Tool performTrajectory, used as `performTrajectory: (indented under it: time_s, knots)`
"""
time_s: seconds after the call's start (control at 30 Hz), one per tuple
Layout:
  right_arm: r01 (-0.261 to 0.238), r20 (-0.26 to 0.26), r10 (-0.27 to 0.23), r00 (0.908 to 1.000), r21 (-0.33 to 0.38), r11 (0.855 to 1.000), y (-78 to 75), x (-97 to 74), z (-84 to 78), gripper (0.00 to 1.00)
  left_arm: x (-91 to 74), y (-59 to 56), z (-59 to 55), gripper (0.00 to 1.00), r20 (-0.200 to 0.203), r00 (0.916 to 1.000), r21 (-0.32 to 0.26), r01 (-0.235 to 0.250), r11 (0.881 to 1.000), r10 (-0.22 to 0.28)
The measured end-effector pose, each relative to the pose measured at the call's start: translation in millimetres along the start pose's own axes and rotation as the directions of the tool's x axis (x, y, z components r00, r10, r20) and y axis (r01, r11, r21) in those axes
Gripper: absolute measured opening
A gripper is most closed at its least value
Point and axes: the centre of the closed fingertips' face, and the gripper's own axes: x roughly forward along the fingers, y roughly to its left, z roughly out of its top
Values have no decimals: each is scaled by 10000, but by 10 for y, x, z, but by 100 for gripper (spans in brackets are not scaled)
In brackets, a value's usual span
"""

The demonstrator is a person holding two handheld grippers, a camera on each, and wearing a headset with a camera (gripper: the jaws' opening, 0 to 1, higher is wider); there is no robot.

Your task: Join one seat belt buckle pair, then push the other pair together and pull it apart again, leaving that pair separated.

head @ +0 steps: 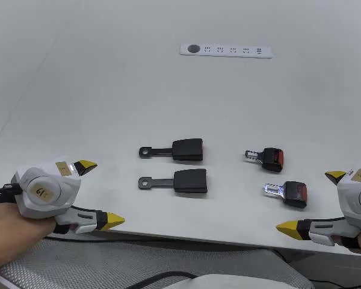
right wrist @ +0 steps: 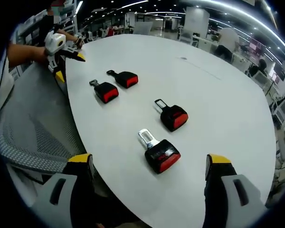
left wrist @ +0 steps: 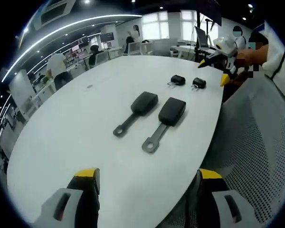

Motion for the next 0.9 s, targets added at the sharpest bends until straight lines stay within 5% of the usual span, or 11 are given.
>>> performTrajectory:
  time_s: [0.9]
  knots:
    - [-54,-43,53,10000,-140,9999,19,-16,41,98,12,9,-47,83,-122,9999,64,76,10000,-76]
